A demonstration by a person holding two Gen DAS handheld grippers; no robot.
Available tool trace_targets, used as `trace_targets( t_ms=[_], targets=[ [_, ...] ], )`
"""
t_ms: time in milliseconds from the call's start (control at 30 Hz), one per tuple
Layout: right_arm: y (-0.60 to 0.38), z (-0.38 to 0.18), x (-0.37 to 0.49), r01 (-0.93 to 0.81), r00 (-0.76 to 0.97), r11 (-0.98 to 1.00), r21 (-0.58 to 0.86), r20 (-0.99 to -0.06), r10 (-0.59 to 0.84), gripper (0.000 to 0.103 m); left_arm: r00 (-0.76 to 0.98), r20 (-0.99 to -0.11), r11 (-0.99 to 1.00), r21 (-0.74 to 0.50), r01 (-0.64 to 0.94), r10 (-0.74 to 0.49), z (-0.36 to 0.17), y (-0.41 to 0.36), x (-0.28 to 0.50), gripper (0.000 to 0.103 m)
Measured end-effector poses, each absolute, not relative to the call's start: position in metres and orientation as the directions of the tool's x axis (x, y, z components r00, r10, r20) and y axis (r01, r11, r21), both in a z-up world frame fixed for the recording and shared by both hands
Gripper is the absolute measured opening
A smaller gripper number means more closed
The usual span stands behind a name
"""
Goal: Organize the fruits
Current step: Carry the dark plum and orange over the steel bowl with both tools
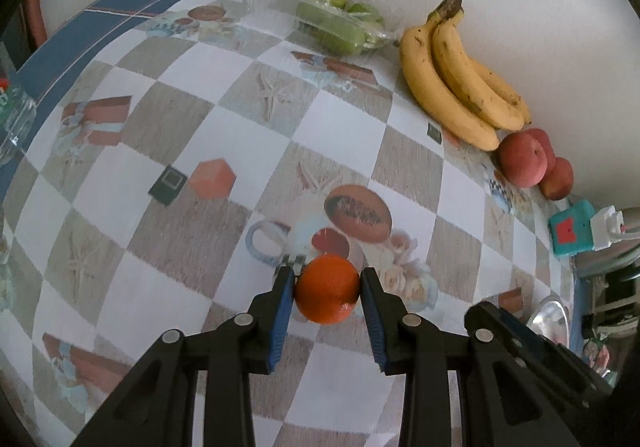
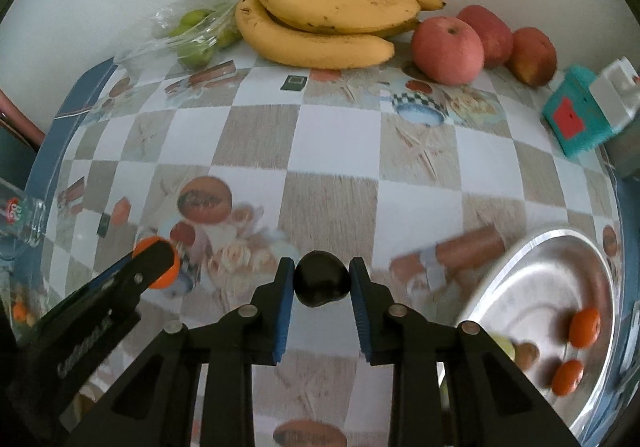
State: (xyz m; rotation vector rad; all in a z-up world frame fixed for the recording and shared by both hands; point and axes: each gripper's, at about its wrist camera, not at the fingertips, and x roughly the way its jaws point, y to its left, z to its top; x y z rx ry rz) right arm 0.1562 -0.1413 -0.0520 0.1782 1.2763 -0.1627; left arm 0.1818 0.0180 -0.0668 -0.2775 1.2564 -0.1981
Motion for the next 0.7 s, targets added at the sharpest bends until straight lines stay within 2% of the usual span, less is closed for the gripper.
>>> trace_targets(
  t_ms=[700],
  targets=[
    [-0.147,-0.018,0.071,0.275,0.325,0.960,0.052,-0.945,-0.041,0.029,0.327,-0.884,0.942,-0.310,0.126,-0.335,-0.008,-0.012,0.128,0.036]
  ],
)
